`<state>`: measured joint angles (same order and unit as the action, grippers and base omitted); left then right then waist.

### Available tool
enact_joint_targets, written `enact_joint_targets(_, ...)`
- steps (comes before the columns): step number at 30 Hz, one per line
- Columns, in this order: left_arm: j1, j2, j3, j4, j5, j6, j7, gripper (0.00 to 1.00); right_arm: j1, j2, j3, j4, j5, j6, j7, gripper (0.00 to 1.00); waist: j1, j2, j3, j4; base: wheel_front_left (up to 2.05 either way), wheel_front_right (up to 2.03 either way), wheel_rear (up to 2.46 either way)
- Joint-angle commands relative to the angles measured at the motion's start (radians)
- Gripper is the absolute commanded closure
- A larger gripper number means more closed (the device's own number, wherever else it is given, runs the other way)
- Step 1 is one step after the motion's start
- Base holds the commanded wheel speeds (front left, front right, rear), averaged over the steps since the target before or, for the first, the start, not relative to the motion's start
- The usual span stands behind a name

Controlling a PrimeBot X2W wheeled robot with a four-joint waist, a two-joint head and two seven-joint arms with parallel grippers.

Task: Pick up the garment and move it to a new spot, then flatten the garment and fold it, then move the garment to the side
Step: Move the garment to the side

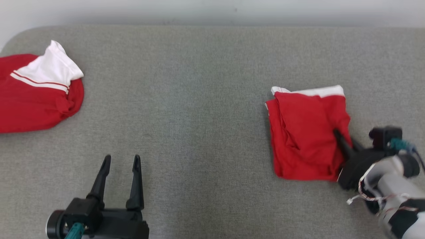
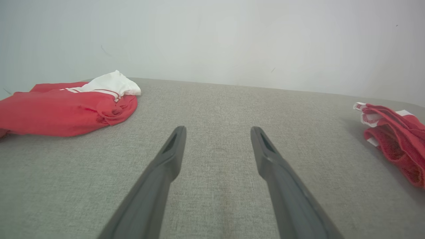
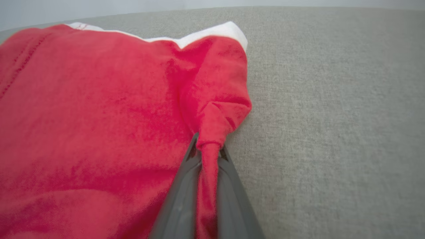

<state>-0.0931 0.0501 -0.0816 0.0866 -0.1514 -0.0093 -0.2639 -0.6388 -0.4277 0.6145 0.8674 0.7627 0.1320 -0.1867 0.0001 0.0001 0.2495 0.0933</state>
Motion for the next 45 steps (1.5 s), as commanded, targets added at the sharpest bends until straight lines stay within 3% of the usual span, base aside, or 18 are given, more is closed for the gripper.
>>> enact_joint_targets(1, -0.024, 0.001, -0.003, -0.009, -0.002, 0.004, -0.001, 0.00, -0.038, -0.029, 0.025, -0.013, -0.010, -0.003, -0.008, 1.00, -0.0001, -0.0001, 0.028, -0.005, 0.00, 0.00, 0.00)
enact_joint_targets(9, -0.113, 0.001, -0.033, -0.055, 0.011, 0.012, -0.001, 0.00, -0.237, -0.223, 0.159, -0.100, -0.029, -0.003, 0.018, 1.00, -0.0001, -0.0001, 0.188, -0.048, 0.00, 0.00, 0.00)
enact_joint_targets(15, -0.192, 0.001, -0.020, -0.123, 0.029, 0.026, 0.000, 0.00, -0.366, -0.366, 0.202, -0.149, -0.004, -0.003, 0.019, 1.00, -0.0001, -0.0001, 0.347, -0.119, 0.00, 0.00, 0.00)
enact_joint_targets(19, -0.225, 0.005, -0.010, -0.156, 0.062, 0.009, 0.000, 0.00, -0.415, -0.441, 0.207, -0.142, 0.021, -0.003, 0.006, 1.00, -0.0001, -0.0001, 0.413, -0.161, 0.00, 0.00, 0.00)
enact_joint_targets(33, -0.207, 0.022, 0.020, -0.244, 0.114, -0.016, 0.000, 0.00, -0.542, -0.586, 0.220, -0.091, 0.027, -0.003, -0.027, 1.00, -0.0001, -0.0001, 0.455, -0.218, 0.00, 0.00, 0.00)
enact_joint_targets(45, -0.182, 0.018, 0.021, -0.271, 0.122, -0.021, 0.000, 0.00, -0.651, -0.593, 0.263, -0.016, -0.013, -0.003, -0.026, 1.00, -0.0001, -0.0001, 0.461, -0.208, 0.00, 0.00, 0.00)
